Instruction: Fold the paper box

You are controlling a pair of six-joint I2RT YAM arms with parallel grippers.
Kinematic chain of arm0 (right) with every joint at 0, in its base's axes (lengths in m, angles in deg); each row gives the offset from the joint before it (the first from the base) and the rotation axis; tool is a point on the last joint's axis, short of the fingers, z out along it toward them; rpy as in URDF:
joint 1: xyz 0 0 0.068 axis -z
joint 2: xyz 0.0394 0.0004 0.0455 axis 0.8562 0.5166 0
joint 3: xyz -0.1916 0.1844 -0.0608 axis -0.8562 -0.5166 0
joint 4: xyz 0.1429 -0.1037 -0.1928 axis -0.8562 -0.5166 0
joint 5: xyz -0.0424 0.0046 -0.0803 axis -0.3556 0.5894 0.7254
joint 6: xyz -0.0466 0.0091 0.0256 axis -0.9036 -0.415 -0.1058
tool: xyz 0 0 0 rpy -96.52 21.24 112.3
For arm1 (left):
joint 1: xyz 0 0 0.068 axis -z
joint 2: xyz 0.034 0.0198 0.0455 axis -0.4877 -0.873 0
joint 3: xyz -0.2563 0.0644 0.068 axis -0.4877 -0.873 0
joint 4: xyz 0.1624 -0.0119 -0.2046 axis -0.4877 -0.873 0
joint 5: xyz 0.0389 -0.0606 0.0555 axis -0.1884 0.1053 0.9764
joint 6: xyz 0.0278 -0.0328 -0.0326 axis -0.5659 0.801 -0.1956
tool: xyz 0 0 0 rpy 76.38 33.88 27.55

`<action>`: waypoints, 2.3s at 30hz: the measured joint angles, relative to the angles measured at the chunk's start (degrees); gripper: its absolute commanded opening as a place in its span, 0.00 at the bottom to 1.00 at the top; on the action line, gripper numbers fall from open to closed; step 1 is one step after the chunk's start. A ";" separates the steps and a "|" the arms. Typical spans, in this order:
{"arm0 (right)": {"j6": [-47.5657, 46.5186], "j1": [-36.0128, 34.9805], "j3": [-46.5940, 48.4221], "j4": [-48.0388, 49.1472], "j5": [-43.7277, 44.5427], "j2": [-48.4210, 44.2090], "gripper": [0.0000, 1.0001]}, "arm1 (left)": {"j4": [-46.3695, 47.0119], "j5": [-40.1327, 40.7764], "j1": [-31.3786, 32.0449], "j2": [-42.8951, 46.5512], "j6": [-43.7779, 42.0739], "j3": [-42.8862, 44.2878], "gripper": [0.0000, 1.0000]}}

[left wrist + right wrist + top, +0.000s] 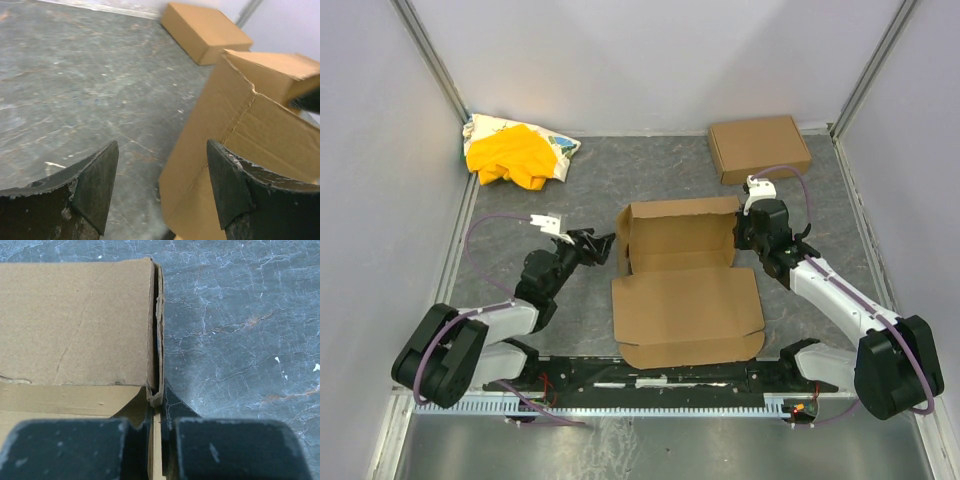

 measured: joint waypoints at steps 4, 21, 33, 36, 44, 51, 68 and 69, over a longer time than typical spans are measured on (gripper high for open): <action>0.00 0.00 0.02 0.00 -0.44 0.00 0.02 | -1.81 0.59 5.53 3.85 -3.65 -0.81 0.78; -0.02 0.04 -2.45 0.90 -5.73 -4.26 0.02 | -6.56 4.33 12.59 1.46 -10.29 -0.63 0.76; 1.81 -0.35 -8.17 3.58 -9.90 -8.74 0.02 | -4.70 12.52 20.55 -3.72 -14.58 3.32 0.72; 1.90 -1.42 -8.61 3.52 -9.64 -9.88 0.02 | -4.61 16.13 22.14 -5.40 -15.43 4.52 0.71; 1.84 -5.44 -8.92 2.97 -4.35 -13.53 0.02 | -7.37 28.39 25.40 -8.07 -16.39 7.21 0.68; 2.51 -7.32 -8.92 1.29 0.66 -14.14 0.02 | -10.54 35.69 26.69 -8.33 -16.63 8.90 0.65; 3.96 -10.10 -9.81 -1.25 4.46 -16.28 0.02 | -13.35 43.19 27.36 -13.00 -12.70 12.09 0.07; 3.98 -10.19 -9.84 -1.40 4.85 -16.33 0.02 | -13.94 43.63 27.47 -13.38 -12.70 12.72 0.09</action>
